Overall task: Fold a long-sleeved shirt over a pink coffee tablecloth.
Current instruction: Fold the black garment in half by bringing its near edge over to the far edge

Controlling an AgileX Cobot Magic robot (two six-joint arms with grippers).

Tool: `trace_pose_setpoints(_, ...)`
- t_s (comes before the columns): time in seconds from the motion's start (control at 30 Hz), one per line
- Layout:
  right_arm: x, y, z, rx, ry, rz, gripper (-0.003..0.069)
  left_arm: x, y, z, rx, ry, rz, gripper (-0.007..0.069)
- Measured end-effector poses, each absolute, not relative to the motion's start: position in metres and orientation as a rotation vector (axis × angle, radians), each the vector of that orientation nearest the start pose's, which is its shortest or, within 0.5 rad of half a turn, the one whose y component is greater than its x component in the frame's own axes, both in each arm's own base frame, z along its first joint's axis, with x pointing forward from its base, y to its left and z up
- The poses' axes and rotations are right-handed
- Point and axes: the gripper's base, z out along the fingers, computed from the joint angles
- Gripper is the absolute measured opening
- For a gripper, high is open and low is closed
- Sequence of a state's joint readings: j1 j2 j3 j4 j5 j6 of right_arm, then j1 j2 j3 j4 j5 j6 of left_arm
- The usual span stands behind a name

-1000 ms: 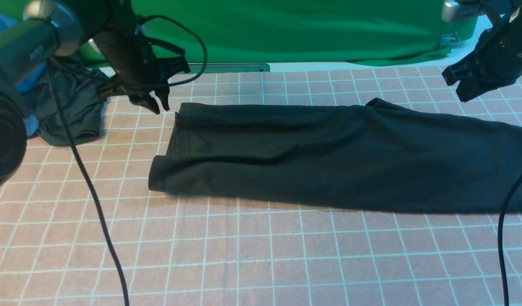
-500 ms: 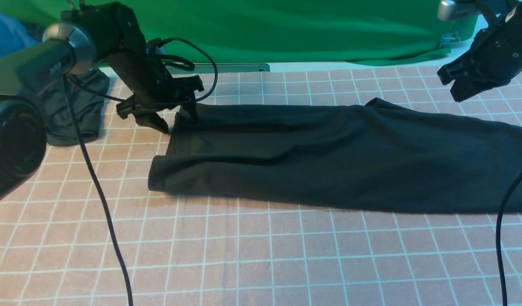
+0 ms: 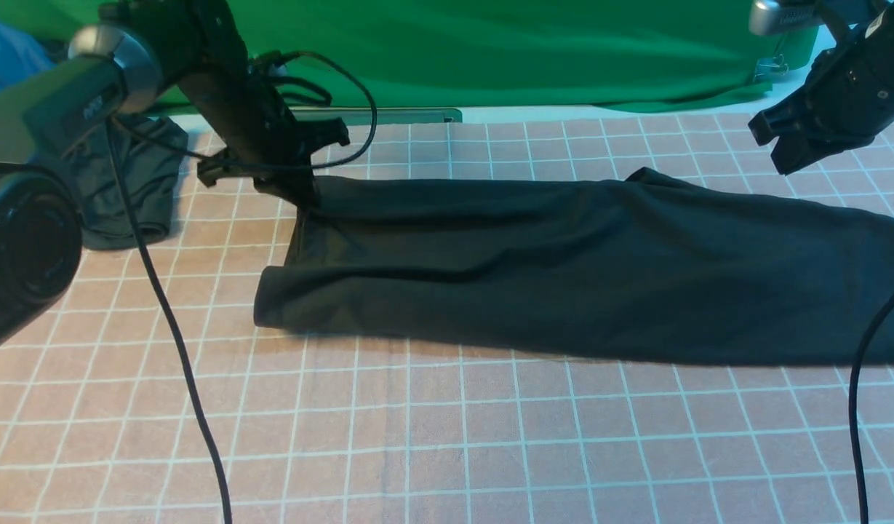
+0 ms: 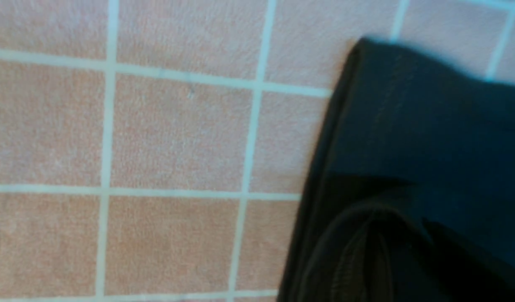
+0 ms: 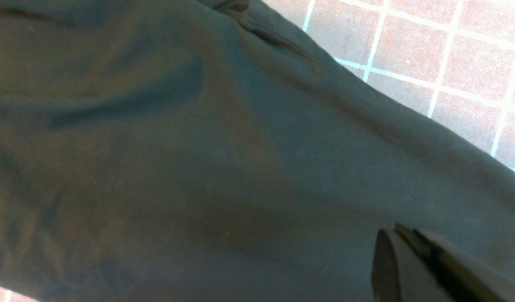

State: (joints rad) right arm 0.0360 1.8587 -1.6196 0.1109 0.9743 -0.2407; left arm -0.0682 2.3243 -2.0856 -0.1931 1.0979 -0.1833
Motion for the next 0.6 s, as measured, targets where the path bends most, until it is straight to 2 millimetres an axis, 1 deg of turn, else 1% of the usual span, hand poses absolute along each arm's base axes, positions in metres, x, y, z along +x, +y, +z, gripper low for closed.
trace_pose_setpoints(0.13, 0.407, 0.023, 0.285, -0.315, 2.669, 0.079, 0.0071, 0.506, -0.048, 0.225, -0.311, 2.743, -0.307, 0.0032)
trace_pose_setpoints(0.27, 0.407, 0.023, 0.285, -0.315, 2.668, 0.079, 0.0071, 0.51, -0.046, 0.235, -0.346, 2.685, -0.288, 0.0032)
trace_pose_setpoints(0.43, 0.407, 0.023, 0.285, -0.315, 2.668, 0.079, 0.0071, 0.517, -0.046, 0.237, -0.344, 2.614, -0.293, 0.0032)
trace_pose_setpoints(0.47, 0.407, 0.023, 0.285, -0.314, 2.666, 0.081, 0.0071, 0.521, -0.046, 0.235, -0.318, 2.581, -0.291, 0.0032)
trace_pose_setpoints(0.53, 0.407, 0.023, 0.285, -0.313, 2.666, 0.084, 0.0071, 0.523, -0.046, 0.233, -0.304, 2.57, -0.288, 0.0032)
trace_pose_setpoints(0.6, 0.407, 0.024, 0.285, -0.307, 2.666, 0.099, 0.0071, 0.526, -0.046, 0.226, -0.291, 2.567, -0.284, 0.0032)
